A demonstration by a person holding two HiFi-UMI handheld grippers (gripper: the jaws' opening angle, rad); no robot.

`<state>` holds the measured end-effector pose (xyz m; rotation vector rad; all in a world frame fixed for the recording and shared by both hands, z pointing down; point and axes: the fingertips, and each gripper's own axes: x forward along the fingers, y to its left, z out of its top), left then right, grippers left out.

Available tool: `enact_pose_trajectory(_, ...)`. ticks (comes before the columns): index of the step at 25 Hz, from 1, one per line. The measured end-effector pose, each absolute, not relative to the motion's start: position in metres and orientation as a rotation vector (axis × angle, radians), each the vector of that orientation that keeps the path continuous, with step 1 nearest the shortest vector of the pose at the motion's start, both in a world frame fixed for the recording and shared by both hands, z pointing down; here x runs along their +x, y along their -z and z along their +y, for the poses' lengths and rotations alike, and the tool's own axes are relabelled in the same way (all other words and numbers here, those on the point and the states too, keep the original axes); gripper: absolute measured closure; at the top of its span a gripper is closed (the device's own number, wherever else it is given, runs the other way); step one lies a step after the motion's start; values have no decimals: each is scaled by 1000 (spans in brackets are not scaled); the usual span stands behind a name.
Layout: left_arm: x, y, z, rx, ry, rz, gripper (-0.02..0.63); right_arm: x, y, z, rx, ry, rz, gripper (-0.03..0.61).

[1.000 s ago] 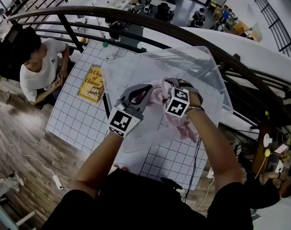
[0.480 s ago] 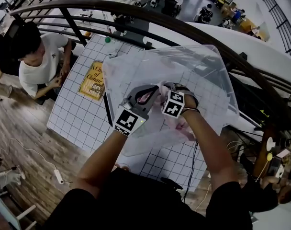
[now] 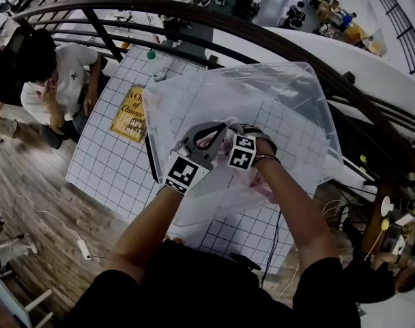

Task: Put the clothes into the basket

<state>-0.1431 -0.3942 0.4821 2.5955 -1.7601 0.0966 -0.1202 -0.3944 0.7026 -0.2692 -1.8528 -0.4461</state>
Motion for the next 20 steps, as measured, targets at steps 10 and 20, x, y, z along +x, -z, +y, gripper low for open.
enact_pose_trajectory(10, -150, -487, -396, 2566, -98, -1775, 611, -126, -733, -377, -373, 471, -1801, 193)
enact_pose_trajectory(20, -154, -485, -398, 2551, -59, -1788, 611, -132, -740, -371, -427, 446, -1783, 172)
